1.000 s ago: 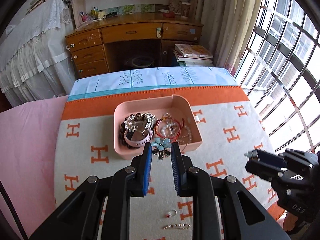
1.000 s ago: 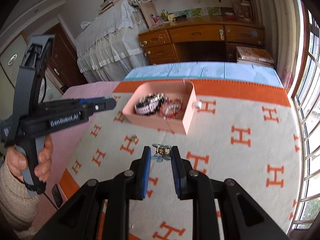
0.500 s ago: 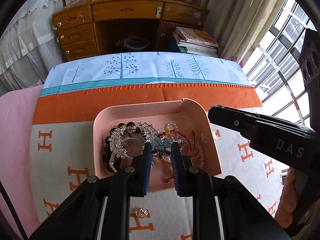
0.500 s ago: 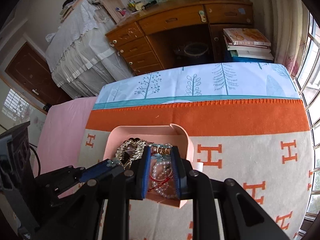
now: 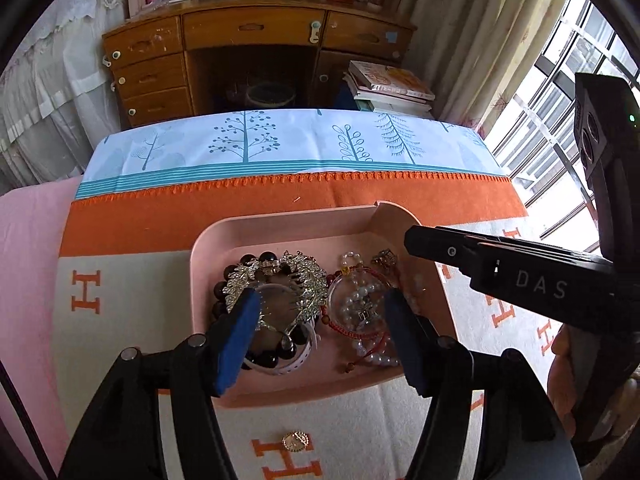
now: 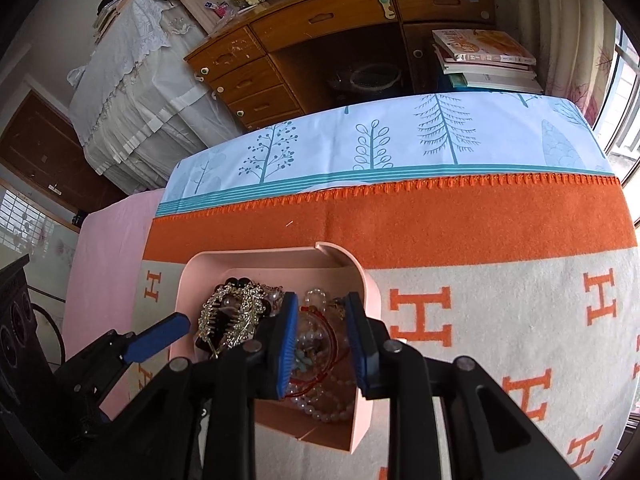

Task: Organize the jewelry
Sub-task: 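Carry both brooches into the pink box and open both tools, then withdraw both tools and move toward the pearl safety pin and gold brooch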

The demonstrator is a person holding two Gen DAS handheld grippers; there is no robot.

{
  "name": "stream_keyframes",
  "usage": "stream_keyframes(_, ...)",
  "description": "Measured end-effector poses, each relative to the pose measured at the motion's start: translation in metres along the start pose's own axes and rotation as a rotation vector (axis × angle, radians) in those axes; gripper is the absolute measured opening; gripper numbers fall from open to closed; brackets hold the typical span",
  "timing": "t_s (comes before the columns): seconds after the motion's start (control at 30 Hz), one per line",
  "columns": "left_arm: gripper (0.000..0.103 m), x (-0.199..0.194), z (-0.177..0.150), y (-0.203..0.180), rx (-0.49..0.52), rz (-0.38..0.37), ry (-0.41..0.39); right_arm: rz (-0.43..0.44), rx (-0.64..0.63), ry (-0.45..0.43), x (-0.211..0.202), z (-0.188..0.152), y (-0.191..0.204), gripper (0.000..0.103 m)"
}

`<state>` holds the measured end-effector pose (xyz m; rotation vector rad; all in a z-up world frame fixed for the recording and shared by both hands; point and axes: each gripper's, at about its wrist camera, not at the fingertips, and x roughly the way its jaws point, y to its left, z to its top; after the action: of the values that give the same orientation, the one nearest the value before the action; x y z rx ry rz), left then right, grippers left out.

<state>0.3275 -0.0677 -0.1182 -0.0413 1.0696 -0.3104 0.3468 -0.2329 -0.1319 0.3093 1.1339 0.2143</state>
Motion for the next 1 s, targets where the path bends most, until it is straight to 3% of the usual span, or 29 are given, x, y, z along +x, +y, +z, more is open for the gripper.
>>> stream_keyframes(0.2, 0.064, -0.039, -0.018, 0.001, 0.042, 0.029, -0.051, -0.002, -0.036, -0.047, -0.03, -0.02, 0.005, 0.024)
stream_keyframes(0.3, 0.07, -0.061, -0.031, -0.002, 0.065, 0.043, -0.084, 0.0, -0.061, -0.064, -0.048, -0.036, 0.009, 0.024)
stream_keyframes(0.6, 0.073, -0.122, -0.08, -0.006, 0.112, 0.047, -0.153, 0.008, -0.137, -0.102, -0.099, -0.096, 0.029, 0.024)
stream_keyframes(0.7, 0.079, -0.14, -0.099, -0.006, 0.12, 0.052, -0.178, 0.011, -0.162, -0.111, -0.113, -0.117, 0.036, 0.024)
stream_keyframes(1.0, 0.082, -0.176, -0.149, 0.005, 0.112, 0.038, -0.192, 0.016, -0.251, -0.076, -0.123, -0.177, 0.054, 0.024)
